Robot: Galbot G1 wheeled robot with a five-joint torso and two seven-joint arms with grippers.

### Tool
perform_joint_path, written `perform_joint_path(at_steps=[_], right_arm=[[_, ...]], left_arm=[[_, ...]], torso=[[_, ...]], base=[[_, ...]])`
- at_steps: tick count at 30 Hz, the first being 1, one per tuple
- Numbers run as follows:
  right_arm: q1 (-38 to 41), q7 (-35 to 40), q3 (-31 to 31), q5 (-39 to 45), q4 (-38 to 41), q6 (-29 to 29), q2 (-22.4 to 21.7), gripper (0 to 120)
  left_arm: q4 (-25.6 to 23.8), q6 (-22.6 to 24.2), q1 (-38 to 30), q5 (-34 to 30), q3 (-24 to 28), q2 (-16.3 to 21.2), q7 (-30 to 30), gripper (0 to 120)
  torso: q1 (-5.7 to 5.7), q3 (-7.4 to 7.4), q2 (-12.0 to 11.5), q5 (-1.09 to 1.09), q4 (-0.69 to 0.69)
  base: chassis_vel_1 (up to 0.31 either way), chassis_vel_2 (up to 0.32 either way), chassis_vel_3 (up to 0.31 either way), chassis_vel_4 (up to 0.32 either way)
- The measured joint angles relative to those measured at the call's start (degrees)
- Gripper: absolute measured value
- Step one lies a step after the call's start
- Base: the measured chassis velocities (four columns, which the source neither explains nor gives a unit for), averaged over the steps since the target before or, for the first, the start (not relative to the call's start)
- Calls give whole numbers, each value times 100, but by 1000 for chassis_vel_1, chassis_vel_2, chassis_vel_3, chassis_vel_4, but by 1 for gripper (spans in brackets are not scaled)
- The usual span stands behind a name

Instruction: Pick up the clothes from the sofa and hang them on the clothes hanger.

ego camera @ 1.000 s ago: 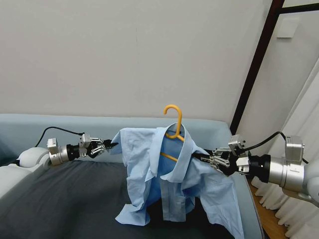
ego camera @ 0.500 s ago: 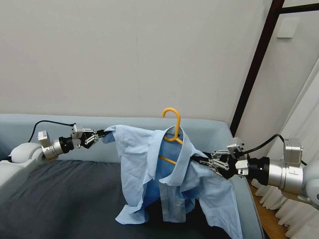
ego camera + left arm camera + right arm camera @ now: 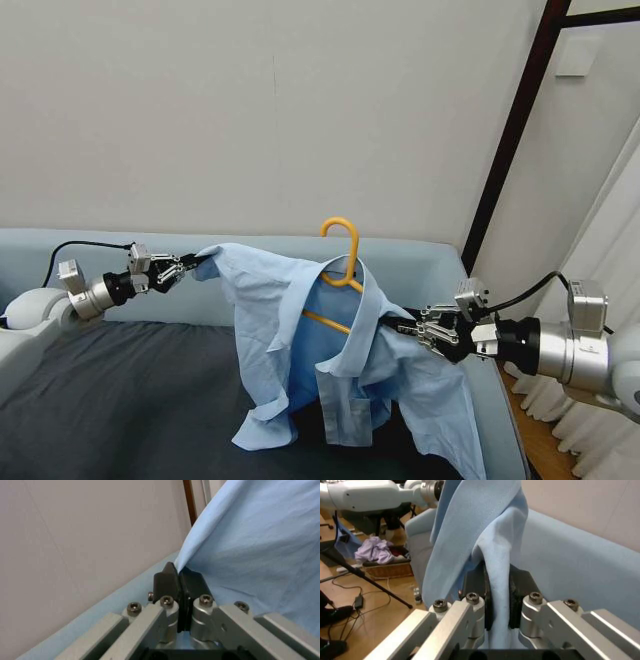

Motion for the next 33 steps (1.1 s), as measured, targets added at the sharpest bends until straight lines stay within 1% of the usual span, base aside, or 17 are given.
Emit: perform_joint_path(at_steps=[5,7,8,9,12,14,15,19,20,21,22,24,25,29,30,32,33], right_arm=[[19,87,19,156,20,34,11,7],[31,188,26,232,46,34,29,7],[35,295,29,276,73,34,52,7],[35,295,29,276,73,34,52,7],[44,747,30,414,129,-16,176,7],[70,1000,52,531,58,-79,238,7],[70,1000,52,531,58,-79,238,7],[293,1856,245,1103,-108,-416,294,7],[293,1856,245,1103,-108,-416,294,7],[373,2017,273,1261,-133,-503,290,7],[502,2205,299,1476,-166,-634,261,7],[670,2342,314,1698,-193,-756,158,7],[670,2342,314,1698,-193,-756,158,7],[894,2525,315,2015,-128,-882,-44,7],[894,2525,315,2015,-128,-882,-44,7],[1111,2766,318,2310,-75,-1019,-214,7],[1270,2915,319,2503,-64,-1120,-313,7]], left_arm=[[32,3,-15,70,98,-93,-73,0],[14,4,-21,100,130,-152,-178,0],[-62,3,-3,111,149,-173,-341,0],[-62,3,-3,111,149,-173,-341,0],[-452,-55,155,158,160,-167,-1000,1],[-667,-92,254,252,142,-161,-1327,10],[-667,-92,254,252,142,-161,-1327,10],[-1194,-183,605,475,-35,-160,-1990,29],[-1194,-183,605,475,-35,-160,-1990,29],[-1307,-189,712,528,-112,-158,-2078,32],[-1453,-207,860,629,-227,-157,-2181,36],[-1653,-265,1114,804,-427,-177,-2373,45],[-1653,-265,1114,804,-427,-177,-2373,45],[-1900,-345,1479,979,-675,-273,-2732,64],[-1900,-345,1479,979,-675,-273,-2732,64],[-2102,-421,1767,1137,-834,-357,-3016,73],[-2252,-476,1947,1287,-896,-392,-3261,76]], torso=[[0,0,0,0,0],[0,0,0,-1,-1],[0,1,0,-1,-1],[0,1,0,-1,-1],[0,1,0,0,-1],[0,1,0,1,0],[0,1,0,1,0],[0,1,0,1,-1],[0,1,0,1,-1],[-1,1,0,-1,-1],[-1,1,0,0,0],[-1,1,0,1,0],[-1,1,0,1,0],[-1,0,0,1,0],[-1,0,0,1,0],[0,0,0,0,0],[-1,0,0,0,-1]], base=[[0,0,0,0],[0,0,0,0],[0,0,0,0],[0,0,0,0],[0,0,0,0],[0,0,0,0],[0,0,0,0],[0,0,0,0],[0,0,0,0],[0,0,0,0],[0,0,0,0],[0,0,0,0],[0,0,0,0],[0,0,0,0],[0,0,0,0],[0,0,0,0],[0,0,0,0]])
